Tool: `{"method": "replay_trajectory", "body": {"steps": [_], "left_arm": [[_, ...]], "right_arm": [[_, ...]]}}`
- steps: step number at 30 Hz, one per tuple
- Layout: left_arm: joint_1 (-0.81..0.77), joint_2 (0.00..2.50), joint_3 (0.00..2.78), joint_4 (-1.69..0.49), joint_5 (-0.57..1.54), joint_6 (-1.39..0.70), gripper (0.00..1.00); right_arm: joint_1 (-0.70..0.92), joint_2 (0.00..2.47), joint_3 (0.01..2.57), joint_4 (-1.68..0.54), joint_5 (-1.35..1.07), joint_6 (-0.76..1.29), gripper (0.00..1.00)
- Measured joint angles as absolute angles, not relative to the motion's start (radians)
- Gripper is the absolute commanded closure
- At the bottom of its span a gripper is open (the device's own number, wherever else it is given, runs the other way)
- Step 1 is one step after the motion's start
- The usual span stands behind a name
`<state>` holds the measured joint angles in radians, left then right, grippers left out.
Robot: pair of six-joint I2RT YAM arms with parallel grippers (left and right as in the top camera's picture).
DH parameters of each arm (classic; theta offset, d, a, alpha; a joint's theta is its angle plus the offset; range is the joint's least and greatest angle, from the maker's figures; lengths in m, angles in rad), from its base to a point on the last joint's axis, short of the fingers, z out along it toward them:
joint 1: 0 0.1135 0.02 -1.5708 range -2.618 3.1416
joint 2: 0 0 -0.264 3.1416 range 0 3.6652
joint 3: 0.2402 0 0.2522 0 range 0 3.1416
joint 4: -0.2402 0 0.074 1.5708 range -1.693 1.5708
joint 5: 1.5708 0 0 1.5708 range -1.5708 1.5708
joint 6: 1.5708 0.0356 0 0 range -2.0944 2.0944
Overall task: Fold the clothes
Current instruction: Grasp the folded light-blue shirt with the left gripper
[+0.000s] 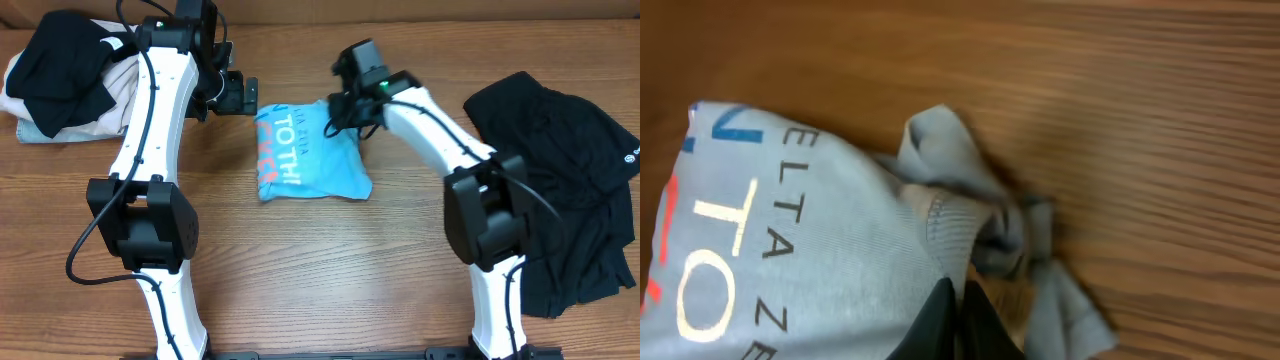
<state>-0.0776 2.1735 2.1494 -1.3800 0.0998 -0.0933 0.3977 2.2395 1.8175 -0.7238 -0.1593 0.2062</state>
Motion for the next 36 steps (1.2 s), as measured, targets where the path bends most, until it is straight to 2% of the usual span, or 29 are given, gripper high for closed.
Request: {"method": "replay_trajectory", "body": {"steps": [3,5,6,17,25,30,36], "left_arm": [[-0.078,2.173,2.149,-1.380,0.100,-0.093,0.00],[-0.078,2.173,2.149,-1.380,0.100,-0.093,0.00],[-0.078,2.173,2.149,-1.380,0.100,-0.093,0.00],[-0.099,2.173,2.091,-1.377,0.152,-0.062,0.00],[-0.257,2.174,1.837,-1.199,0.178,-0.047,0.00],[-0.329,2.174,1.758,-1.111,0.113,-0.100,0.00],[-0.326,2.174,1.691,-1.034,-0.036,-0.201,0.00]], "right_arm": [[0.346,2.239,1.818,-0.756,-0.159,0.244,0.42],[0.317,2.239,1.818,-0.784,-0.155,0.261,0.16],[0.308,2.239,1.818,-0.799,-0.155,0.264,0.13],[0.276,2.203,1.818,-0.960,-0.157,0.285,0.04],[0.115,1.949,1.821,-1.082,-0.152,0.278,0.04],[0.108,1.938,1.822,-1.123,-0.132,0.268,0.04],[0.116,1.942,1.822,-1.129,-0.122,0.261,0.03]]}}
